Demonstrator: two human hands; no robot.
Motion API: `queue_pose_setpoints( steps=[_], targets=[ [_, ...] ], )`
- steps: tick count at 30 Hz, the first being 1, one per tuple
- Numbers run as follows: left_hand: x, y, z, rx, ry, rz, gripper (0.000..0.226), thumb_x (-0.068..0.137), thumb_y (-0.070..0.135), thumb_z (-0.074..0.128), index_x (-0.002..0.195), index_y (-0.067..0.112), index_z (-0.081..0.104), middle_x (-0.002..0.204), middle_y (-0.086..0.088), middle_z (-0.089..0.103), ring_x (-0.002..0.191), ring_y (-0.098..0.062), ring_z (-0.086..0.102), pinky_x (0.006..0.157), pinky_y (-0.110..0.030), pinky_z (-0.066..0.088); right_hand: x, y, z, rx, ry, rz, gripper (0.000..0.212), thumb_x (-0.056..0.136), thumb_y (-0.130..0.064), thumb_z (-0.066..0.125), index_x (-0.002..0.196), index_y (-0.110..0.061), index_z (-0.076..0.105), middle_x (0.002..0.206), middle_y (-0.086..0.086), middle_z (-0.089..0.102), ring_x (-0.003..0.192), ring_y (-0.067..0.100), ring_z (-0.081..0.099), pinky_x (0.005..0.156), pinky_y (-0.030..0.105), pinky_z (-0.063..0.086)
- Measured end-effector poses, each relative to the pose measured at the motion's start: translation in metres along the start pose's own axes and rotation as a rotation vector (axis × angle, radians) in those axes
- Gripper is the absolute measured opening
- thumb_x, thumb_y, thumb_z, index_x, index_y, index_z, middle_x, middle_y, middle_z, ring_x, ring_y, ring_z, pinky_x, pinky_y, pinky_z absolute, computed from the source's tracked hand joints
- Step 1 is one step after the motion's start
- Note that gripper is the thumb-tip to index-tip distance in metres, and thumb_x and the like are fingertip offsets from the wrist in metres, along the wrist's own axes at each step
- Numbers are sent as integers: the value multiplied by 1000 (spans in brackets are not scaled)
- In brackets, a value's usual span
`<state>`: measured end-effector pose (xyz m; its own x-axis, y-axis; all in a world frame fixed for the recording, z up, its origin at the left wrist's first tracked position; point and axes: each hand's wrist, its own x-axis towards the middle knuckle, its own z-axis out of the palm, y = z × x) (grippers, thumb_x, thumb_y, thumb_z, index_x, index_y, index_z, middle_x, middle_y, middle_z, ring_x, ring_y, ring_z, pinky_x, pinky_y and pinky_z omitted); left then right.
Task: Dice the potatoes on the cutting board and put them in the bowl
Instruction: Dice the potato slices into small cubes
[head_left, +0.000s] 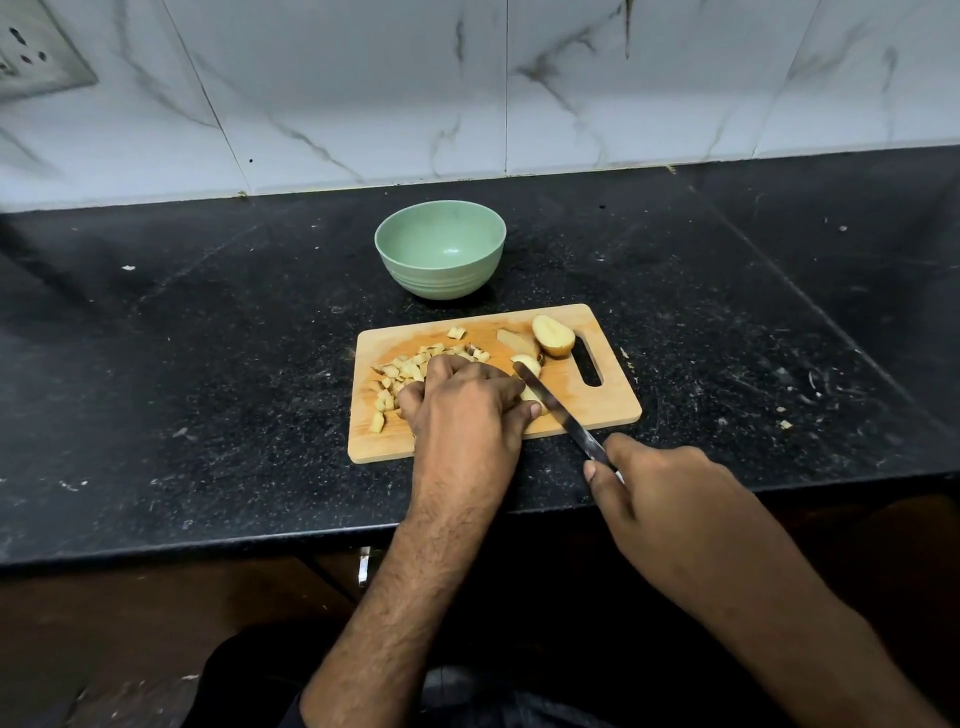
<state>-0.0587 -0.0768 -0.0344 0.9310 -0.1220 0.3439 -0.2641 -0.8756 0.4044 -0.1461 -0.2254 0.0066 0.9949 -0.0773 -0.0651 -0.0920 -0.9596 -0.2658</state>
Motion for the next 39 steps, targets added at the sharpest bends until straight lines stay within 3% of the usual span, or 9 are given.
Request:
queue_pose_setpoints(
  steps=[4, 12, 19, 25, 32, 39],
  targets=[
    [0, 1, -1, -5, -15, -20, 25, 90, 44, 67, 112, 34, 73, 114, 17, 65, 116, -11, 36, 85, -35, 15, -1, -3, 0, -20, 4, -7, 23, 103, -48, 30, 91, -30, 38, 69, -7, 45, 57, 5, 36, 57, 31, 32],
    [3, 4, 0, -28, -25, -90, 24, 86, 42, 72, 108, 32, 74, 115, 16, 66, 119, -13, 38, 88, -37, 20, 1, -3, 0, -17, -15, -18, 18, 105, -41, 29, 103, -32, 43, 73, -5, 46, 62, 8, 40, 65, 33, 43],
    [6, 7, -1, -17, 1, -93, 12, 85, 39, 75, 93, 31, 78, 99, 14, 69, 110, -12, 40, 78, -32, 11, 15, -10, 6, -91, -56, -76, 22, 107, -32, 28, 119, -25, 45, 71, -6, 41, 71, 21, 47, 64, 34, 38],
    [5, 5, -2, -39, -3, -100, 11, 84, 40, 75, 93, 32, 77, 100, 16, 68, 110, -10, 38, 79, -31, 10, -6, 6, -3, -63, -110, -71, 21, 107, -36, 24, 90, -28, 32, 68, -3, 49, 56, 8, 44, 49, 30, 35],
    [3, 5, 1, -44, 11, -118, 10, 84, 39, 75, 90, 31, 77, 100, 16, 66, 114, -12, 40, 83, -32, 12, -34, 20, -5, -3, -121, -12, 23, 105, -48, 22, 90, -32, 30, 68, -3, 54, 56, 11, 53, 53, 28, 43],
    [0, 7, 1, -30, 16, -124, 14, 86, 40, 73, 95, 30, 77, 105, 16, 66, 110, -9, 37, 80, -29, 8, -33, 20, -12, 28, -2, -1, 27, 102, -51, 28, 87, -29, 36, 64, -5, 53, 54, 11, 53, 54, 30, 46]
  ],
)
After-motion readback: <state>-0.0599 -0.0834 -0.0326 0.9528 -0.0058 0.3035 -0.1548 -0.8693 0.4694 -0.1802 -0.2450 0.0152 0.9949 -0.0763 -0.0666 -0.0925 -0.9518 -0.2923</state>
